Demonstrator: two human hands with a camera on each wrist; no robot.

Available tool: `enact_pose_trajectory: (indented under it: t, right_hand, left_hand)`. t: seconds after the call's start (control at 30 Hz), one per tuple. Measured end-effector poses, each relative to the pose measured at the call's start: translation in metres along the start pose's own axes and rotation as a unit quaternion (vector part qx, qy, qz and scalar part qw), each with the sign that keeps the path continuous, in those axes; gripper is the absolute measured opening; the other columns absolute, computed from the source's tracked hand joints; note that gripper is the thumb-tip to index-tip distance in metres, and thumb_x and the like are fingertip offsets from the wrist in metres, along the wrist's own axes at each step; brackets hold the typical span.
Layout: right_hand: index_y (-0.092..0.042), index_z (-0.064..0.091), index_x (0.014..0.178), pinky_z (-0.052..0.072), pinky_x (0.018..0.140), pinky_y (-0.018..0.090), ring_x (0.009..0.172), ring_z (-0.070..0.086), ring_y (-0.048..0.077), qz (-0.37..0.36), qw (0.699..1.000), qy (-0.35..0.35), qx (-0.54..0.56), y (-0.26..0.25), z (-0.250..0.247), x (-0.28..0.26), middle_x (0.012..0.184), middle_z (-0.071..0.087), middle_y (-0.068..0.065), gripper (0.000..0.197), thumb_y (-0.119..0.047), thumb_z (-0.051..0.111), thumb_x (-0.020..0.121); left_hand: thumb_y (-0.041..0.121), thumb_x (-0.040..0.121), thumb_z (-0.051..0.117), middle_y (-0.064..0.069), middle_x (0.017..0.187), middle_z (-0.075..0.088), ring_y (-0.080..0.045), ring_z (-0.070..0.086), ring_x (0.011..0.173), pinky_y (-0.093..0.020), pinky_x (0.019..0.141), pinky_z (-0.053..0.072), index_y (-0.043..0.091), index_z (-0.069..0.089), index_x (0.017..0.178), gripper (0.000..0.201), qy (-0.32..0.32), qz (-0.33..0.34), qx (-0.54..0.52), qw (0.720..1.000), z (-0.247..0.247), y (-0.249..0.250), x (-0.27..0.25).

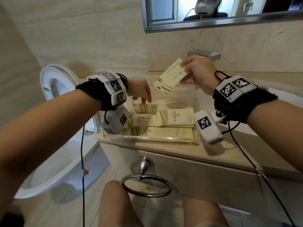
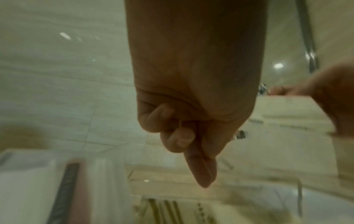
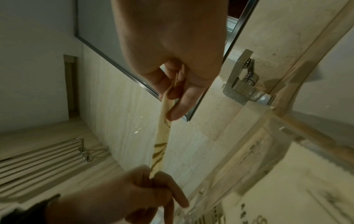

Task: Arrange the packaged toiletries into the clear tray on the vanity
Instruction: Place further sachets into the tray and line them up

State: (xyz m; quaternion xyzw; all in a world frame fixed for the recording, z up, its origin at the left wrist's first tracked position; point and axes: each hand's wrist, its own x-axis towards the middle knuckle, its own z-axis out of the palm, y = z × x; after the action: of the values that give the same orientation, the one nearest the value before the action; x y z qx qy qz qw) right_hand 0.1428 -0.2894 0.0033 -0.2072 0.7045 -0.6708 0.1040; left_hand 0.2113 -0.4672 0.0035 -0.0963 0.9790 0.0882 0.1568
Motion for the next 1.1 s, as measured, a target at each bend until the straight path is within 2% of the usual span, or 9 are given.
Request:
enact_pose_trajectory:
  t: [0.13, 0.23, 0.3, 0.4, 0.53, 0.67, 0.77, 0.97, 1.1]
  right_hand:
    - [-0.015, 0.049, 0.081, 0.055, 0.052, 0.018, 0.076, 0.068, 0.015, -0.010, 1.000, -0.008, 0.002, 0.000, 0.003, -0.005, 0.088, 0.060, 0.001, 0.027, 0.008, 0.038, 0.089]
    - [-0.015, 0.044, 0.095, 0.059, 0.056, 0.023, 0.072, 0.068, 0.016, -0.010, 1.000, -0.003, 0.001, 0.000, 0.005, -0.006, 0.089, 0.058, 0.000, 0.026, 0.010, 0.040, 0.089]
    - [-0.015, 0.040, 0.106, 0.057, 0.056, 0.024, 0.066, 0.067, 0.017, 0.005, 1.000, 0.001, -0.016, 0.001, 0.005, -0.007, 0.089, 0.056, 0.002, 0.030, 0.010, 0.043, 0.089]
    - [-0.015, 0.036, 0.118, 0.056, 0.054, 0.021, 0.062, 0.066, 0.015, 0.023, 0.999, -0.001, -0.048, 0.002, 0.006, -0.008, 0.088, 0.056, 0.004, 0.039, 0.008, 0.047, 0.089]
    - [-0.008, 0.041, 0.131, 0.056, 0.058, 0.022, 0.059, 0.064, 0.012, 0.019, 0.997, -0.014, -0.070, 0.005, 0.007, -0.009, 0.084, 0.059, 0.006, 0.045, 0.006, 0.052, 0.089]
    - [-0.009, 0.058, 0.097, 0.055, 0.051, 0.018, 0.057, 0.064, 0.010, -0.021, 0.996, -0.007, -0.092, 0.003, 0.008, -0.011, 0.077, 0.059, 0.004, 0.017, 0.005, 0.054, 0.088]
    - [-0.015, 0.054, 0.071, 0.056, 0.052, 0.018, 0.061, 0.063, 0.011, -0.056, 0.996, 0.006, -0.075, 0.000, 0.007, -0.011, 0.072, 0.060, 0.002, 0.028, 0.006, 0.051, 0.089]
    - [-0.013, 0.049, 0.062, 0.057, 0.052, 0.017, 0.069, 0.065, 0.006, -0.070, 0.997, 0.012, -0.036, 0.001, 0.002, -0.011, 0.074, 0.063, 0.001, 0.035, 0.006, 0.047, 0.092]
    - [-0.014, 0.050, 0.062, 0.054, 0.050, 0.014, 0.070, 0.064, 0.003, -0.070, 0.996, -0.002, -0.056, 0.003, -0.002, -0.011, 0.077, 0.064, -0.001, 0.035, 0.006, 0.048, 0.091]
  left_hand:
    - [0.010, 0.093, 0.042, 0.003, 0.087, 0.069, -0.009, 0.045, 0.053, -0.018, 0.048, 0.032, 0.014, 0.064, 0.109, 0.028, 0.038, 0.015, -0.179, 0.983, -0.016, 0.000, -0.013]
    - [0.011, 0.094, 0.032, 0.001, 0.085, 0.071, -0.010, 0.054, 0.053, -0.018, 0.046, 0.037, 0.002, 0.053, 0.121, 0.035, 0.072, 0.029, -0.323, 0.943, -0.019, 0.000, -0.016]
    - [0.014, 0.094, 0.028, 0.001, 0.077, 0.071, -0.009, 0.057, 0.048, -0.016, 0.044, 0.038, 0.003, 0.053, 0.116, 0.035, 0.096, 0.028, -0.387, 0.917, -0.020, 0.002, -0.016]
    - [0.020, 0.093, 0.027, 0.002, 0.071, 0.070, -0.010, 0.056, 0.046, -0.017, 0.046, 0.036, 0.010, 0.057, 0.103, 0.033, 0.106, 0.041, -0.433, 0.894, -0.022, 0.006, -0.020]
    - [0.040, 0.098, 0.029, 0.007, 0.070, 0.061, -0.007, 0.057, 0.050, -0.018, 0.049, 0.037, 0.021, 0.058, 0.094, 0.035, 0.101, 0.070, -0.417, 0.901, -0.021, 0.014, -0.026]
    - [0.049, 0.097, 0.020, 0.001, 0.071, 0.067, -0.013, 0.059, 0.054, -0.019, 0.050, 0.042, 0.016, 0.056, 0.091, 0.049, 0.019, 0.032, -0.454, 0.890, -0.020, 0.018, -0.031]
    - [0.049, 0.096, 0.021, 0.000, 0.091, 0.069, -0.014, 0.058, 0.067, -0.019, 0.053, 0.042, 0.015, 0.056, 0.100, 0.049, -0.044, 0.029, -0.402, 0.914, -0.015, 0.021, -0.030]
    - [0.028, 0.097, 0.036, 0.000, 0.090, 0.057, -0.011, 0.052, 0.070, -0.020, 0.060, 0.044, 0.013, 0.057, 0.110, 0.030, -0.013, 0.034, -0.372, 0.927, -0.004, 0.021, -0.022]
    - [0.016, 0.096, 0.048, 0.003, 0.087, 0.067, -0.008, 0.055, 0.071, -0.019, 0.064, 0.045, 0.017, 0.060, 0.091, 0.013, 0.016, 0.036, -0.358, 0.933, -0.007, 0.021, -0.021]
